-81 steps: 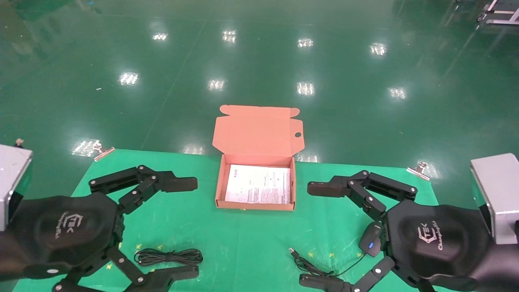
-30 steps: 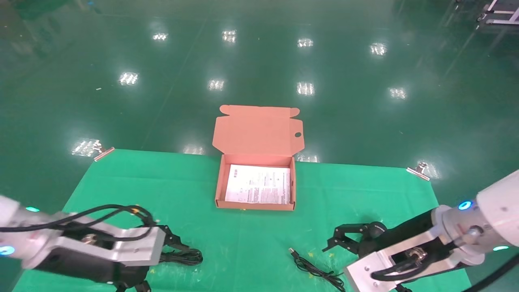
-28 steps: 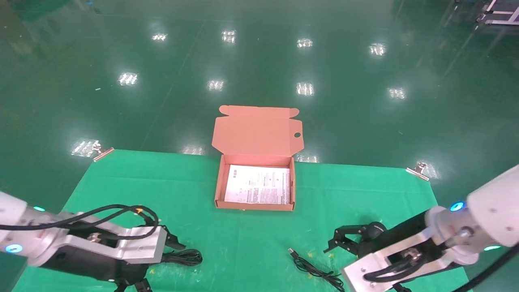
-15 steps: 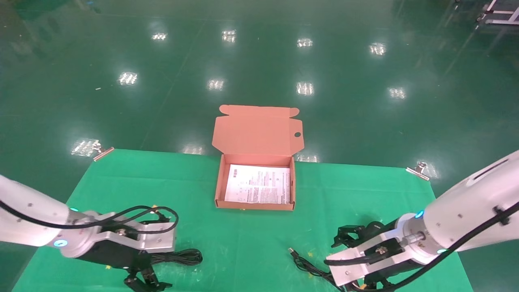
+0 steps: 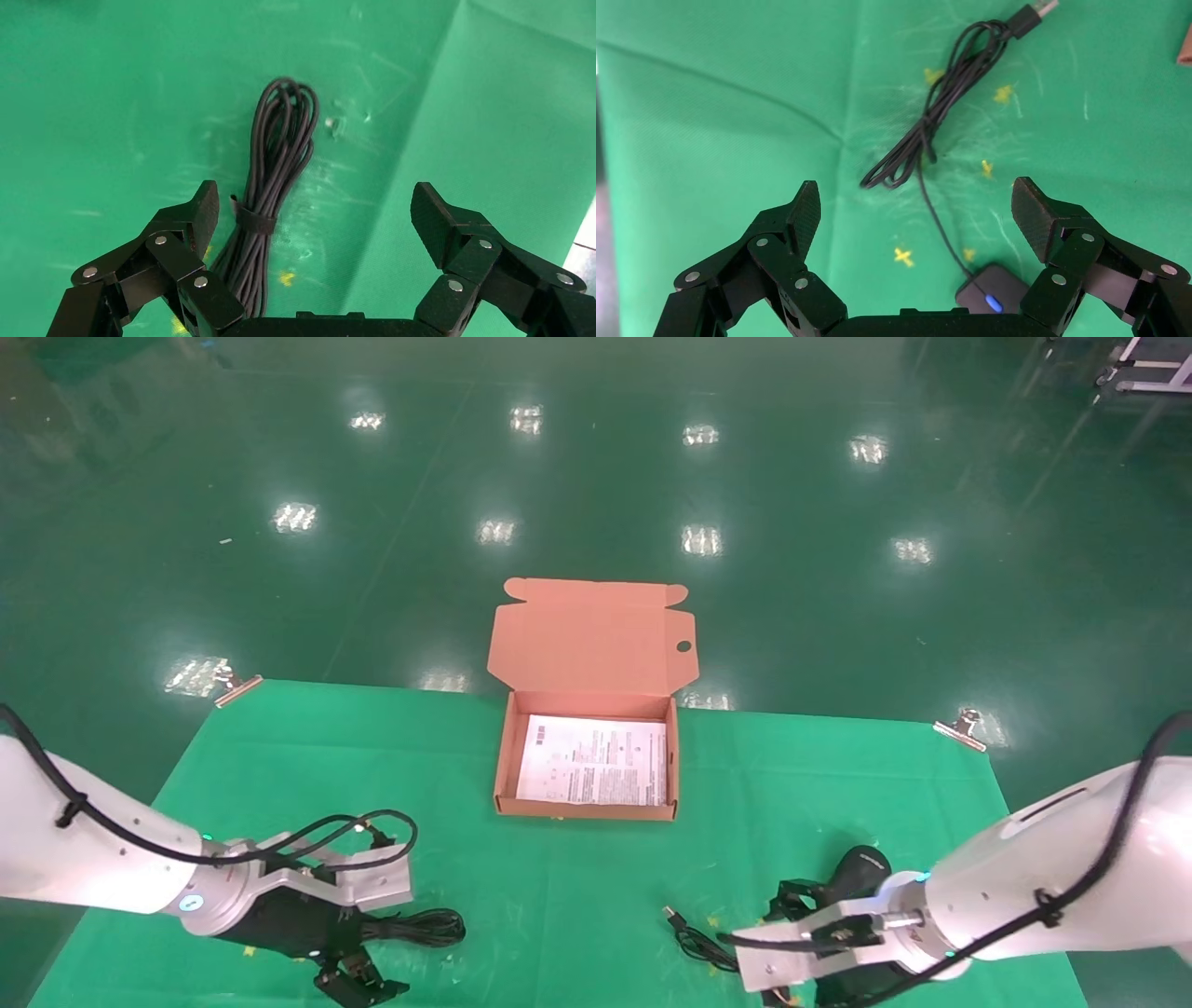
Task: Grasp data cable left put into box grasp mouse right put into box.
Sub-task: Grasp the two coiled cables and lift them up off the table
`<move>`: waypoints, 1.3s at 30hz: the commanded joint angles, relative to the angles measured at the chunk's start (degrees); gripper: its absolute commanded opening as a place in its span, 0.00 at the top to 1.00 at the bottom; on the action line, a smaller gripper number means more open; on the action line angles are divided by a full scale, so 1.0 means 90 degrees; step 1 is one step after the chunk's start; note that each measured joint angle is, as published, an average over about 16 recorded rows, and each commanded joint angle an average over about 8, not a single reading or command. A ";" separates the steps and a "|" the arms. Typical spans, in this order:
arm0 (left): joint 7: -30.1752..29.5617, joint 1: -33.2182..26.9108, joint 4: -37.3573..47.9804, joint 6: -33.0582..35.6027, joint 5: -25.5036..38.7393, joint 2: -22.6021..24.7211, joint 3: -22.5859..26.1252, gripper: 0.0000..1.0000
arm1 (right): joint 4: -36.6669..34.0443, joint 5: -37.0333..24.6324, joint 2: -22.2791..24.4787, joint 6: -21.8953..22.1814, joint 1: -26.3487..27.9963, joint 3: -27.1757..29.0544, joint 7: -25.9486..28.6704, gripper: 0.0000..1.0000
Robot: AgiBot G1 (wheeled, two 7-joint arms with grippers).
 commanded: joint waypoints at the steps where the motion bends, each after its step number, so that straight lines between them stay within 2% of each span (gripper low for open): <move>1: 0.0142 -0.0006 0.0301 -0.0090 0.0016 0.0088 0.0007 0.00 | -0.0154 -0.0059 -0.0076 0.0137 -0.0070 -0.0006 0.0037 0.00; 11: 0.0755 -0.0143 0.1458 -0.0491 0.0118 0.0509 0.0045 0.00 | -0.1192 -0.0044 -0.0661 0.0638 -0.0113 0.0013 -0.0279 0.00; 22: 0.1353 -0.0331 0.2376 -0.0796 0.0062 0.0798 -0.0009 0.00 | -0.2027 0.0046 -0.1026 0.0895 -0.0166 0.0008 -0.0660 0.00; 23: 0.1416 -0.0347 0.2429 -0.0813 0.0063 0.0818 -0.0008 0.00 | -0.2096 0.0045 -0.1047 0.0900 -0.0166 0.0003 -0.0684 0.06; 24: 0.1476 -0.0362 0.2479 -0.0829 0.0067 0.0838 -0.0006 0.00 | -0.2162 0.0040 -0.1068 0.0902 -0.0164 -0.0004 -0.0704 0.19; 25: 0.1527 -0.0374 0.2520 -0.0844 0.0072 0.0854 -0.0003 0.09 | -0.2216 0.0035 -0.1086 0.0902 -0.0161 -0.0011 -0.0719 0.31; 30: 0.1694 -0.0427 0.2731 -0.0904 0.0078 0.0934 0.0003 0.71 | -0.2472 -0.0033 -0.1192 0.0909 -0.0148 -0.0055 -0.0735 0.94; 31: 0.1704 -0.0434 0.2754 -0.0909 0.0076 0.0942 0.0002 0.84 | -0.2496 -0.0043 -0.1203 0.0913 -0.0148 -0.0060 -0.0736 1.00; 32: 0.1710 -0.0439 0.2772 -0.0913 0.0074 0.0948 0.0001 0.96 | -0.2514 -0.0050 -0.1212 0.0917 -0.0148 -0.0064 -0.0736 1.00; 33: 0.1717 -0.0445 0.2791 -0.0917 0.0071 0.0955 0.0000 1.00 | -0.2533 -0.0058 -0.1221 0.0921 -0.0148 -0.0068 -0.0737 1.00; 39: 0.1699 -0.0443 0.2752 -0.0910 0.0071 0.0943 0.0000 1.00 | -0.2493 -0.0051 -0.1205 0.0906 -0.0142 -0.0067 -0.0735 1.00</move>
